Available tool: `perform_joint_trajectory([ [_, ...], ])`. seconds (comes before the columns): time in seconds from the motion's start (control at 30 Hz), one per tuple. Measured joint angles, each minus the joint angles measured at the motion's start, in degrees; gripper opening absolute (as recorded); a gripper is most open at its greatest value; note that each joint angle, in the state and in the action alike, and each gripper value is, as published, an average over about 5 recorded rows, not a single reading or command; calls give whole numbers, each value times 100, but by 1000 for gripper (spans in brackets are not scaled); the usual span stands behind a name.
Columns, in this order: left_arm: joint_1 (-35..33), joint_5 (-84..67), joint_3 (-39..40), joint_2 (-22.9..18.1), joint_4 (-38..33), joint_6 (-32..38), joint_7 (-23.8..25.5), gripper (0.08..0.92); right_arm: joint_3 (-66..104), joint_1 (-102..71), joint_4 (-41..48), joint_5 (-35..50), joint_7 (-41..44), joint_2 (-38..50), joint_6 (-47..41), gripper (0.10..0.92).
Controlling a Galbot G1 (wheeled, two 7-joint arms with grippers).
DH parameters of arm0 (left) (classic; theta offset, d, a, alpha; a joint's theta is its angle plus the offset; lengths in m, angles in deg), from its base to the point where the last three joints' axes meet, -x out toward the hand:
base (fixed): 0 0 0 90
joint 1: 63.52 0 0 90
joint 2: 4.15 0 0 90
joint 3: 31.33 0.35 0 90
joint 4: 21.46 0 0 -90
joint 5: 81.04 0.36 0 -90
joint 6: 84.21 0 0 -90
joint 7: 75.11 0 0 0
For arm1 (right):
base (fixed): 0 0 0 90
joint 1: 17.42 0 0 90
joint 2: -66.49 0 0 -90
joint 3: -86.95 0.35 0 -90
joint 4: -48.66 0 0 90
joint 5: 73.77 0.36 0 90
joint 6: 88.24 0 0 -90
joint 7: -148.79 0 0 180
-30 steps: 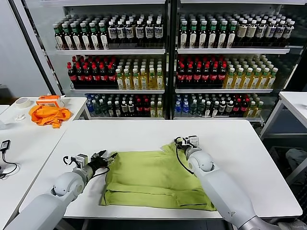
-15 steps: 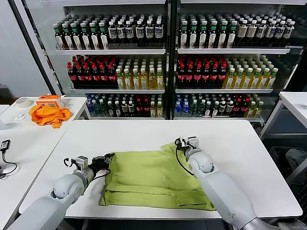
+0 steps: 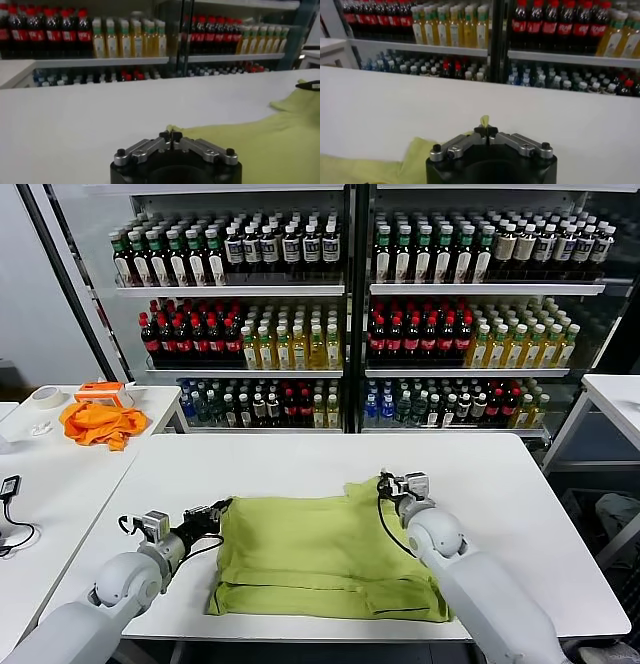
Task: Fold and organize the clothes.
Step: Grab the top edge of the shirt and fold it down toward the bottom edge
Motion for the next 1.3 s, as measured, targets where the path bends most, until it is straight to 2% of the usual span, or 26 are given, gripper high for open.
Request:
perform_joint_trajectory([
  [0.57, -1261, 85, -522, 359, -915, 280, -35, 82, 834, -1859, -1724, -259, -203, 502, 72, 106],
  [0.93, -1807, 26, -772, 496, -1139, 402, 20, 82, 1048, -2522, -2300, -333, -306, 658, 58, 106],
  [1.3, -2090, 20, -957, 576, -1320, 391, 106, 82, 1216, -2962, -2521, -540, -319, 708, 116, 106],
])
